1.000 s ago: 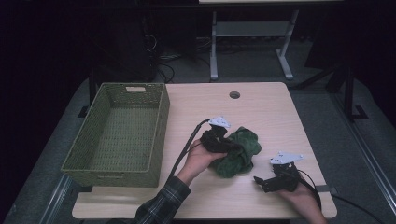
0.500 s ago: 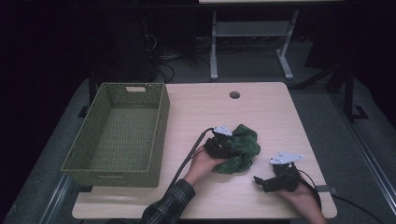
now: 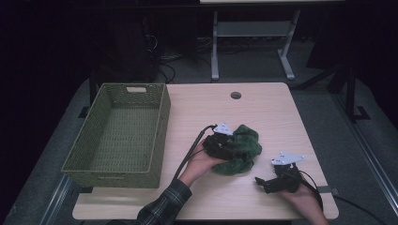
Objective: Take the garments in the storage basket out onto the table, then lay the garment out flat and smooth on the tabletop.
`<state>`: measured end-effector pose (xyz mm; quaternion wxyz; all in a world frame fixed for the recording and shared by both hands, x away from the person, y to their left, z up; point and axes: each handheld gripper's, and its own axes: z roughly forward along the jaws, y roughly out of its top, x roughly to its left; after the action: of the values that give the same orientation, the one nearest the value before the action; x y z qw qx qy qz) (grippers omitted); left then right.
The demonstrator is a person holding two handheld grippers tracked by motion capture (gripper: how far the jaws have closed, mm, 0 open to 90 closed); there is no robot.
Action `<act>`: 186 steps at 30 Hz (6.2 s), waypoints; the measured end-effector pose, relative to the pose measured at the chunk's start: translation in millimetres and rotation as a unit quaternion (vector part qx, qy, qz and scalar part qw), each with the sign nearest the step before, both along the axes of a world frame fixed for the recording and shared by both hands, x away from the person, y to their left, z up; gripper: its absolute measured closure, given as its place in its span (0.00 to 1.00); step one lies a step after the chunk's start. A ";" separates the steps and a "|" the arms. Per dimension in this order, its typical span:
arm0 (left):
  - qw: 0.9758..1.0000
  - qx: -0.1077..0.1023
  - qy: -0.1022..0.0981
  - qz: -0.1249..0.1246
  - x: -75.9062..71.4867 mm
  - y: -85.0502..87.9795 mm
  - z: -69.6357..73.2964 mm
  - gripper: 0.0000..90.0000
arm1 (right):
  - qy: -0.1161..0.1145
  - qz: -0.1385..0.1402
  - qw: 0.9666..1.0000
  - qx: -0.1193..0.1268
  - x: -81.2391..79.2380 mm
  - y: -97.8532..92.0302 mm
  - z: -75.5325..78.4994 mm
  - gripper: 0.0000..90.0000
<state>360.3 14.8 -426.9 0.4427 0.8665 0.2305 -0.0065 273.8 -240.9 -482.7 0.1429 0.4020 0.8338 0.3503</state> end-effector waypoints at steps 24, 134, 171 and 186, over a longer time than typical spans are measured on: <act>0.998 0.055 -0.024 -0.025 -35.6 -16.2 -20.1 0.63 | 0.004 0.023 1.000 0.003 -1.1 0.9 5.8 0.20; 0.999 0.010 0.029 -0.017 -67.4 37.2 5.0 0.95 | -0.014 0.021 0.999 0.045 5.4 -36.4 37.6 1.00; 0.989 0.141 0.040 -0.006 -63.0 84.7 -20.9 0.95 | 0.045 0.107 0.993 -0.009 -28.3 -3.5 20.1 0.96; 0.997 0.071 -0.007 -0.011 -5.2 48.3 13.3 0.69 | 0.009 0.054 0.998 0.024 5.4 -0.3 32.7 0.77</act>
<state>355.1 63.1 -413.6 0.3813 0.8985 0.2173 0.0109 279.3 -241.3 -450.0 0.1064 0.3630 0.8471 0.3734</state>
